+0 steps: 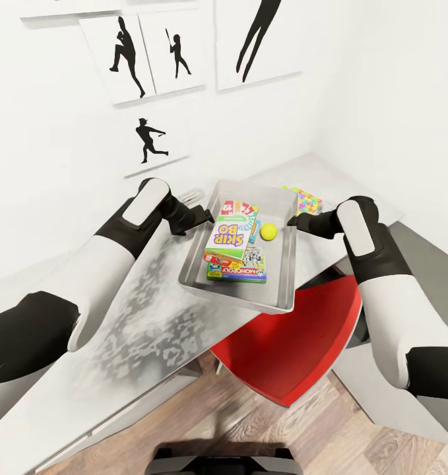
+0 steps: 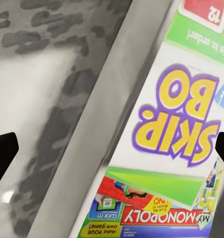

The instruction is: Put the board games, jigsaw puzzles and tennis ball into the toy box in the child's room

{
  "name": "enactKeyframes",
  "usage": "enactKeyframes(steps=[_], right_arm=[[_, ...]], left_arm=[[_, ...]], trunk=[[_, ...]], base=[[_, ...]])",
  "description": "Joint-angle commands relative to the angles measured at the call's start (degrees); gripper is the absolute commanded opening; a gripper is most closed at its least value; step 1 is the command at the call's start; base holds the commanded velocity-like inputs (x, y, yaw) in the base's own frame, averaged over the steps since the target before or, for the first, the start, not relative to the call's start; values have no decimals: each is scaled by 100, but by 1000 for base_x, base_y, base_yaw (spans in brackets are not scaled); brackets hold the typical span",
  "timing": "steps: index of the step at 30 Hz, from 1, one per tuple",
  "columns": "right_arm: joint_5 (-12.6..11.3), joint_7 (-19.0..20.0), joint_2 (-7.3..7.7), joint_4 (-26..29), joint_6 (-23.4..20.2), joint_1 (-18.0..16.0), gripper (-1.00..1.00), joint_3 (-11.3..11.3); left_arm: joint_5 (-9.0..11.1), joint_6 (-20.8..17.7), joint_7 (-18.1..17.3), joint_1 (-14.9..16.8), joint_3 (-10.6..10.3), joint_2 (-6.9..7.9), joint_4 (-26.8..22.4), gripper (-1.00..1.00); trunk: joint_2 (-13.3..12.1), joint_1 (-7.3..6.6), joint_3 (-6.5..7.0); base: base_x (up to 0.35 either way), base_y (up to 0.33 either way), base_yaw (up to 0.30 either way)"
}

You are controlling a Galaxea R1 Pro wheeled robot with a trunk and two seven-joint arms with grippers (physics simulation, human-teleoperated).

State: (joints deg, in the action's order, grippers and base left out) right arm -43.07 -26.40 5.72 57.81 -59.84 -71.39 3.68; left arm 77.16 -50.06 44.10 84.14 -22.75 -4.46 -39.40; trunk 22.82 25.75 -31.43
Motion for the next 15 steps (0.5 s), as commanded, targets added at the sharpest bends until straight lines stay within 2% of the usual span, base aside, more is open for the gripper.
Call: enactKeyframes(steps=[1,15], right_arm=[[-57,-59,-4,-4,-7,-5,100,18],[-45,-59,-125,-17,10,32,100,59]], left_arm=[[54,5,50,4,-14,3,-1,100],[22,5,-29,-3,-16,6,11,100]], trunk=[[10,3,-9],[10,3,-9]], base=[[0,0,0],[0,0,0]])
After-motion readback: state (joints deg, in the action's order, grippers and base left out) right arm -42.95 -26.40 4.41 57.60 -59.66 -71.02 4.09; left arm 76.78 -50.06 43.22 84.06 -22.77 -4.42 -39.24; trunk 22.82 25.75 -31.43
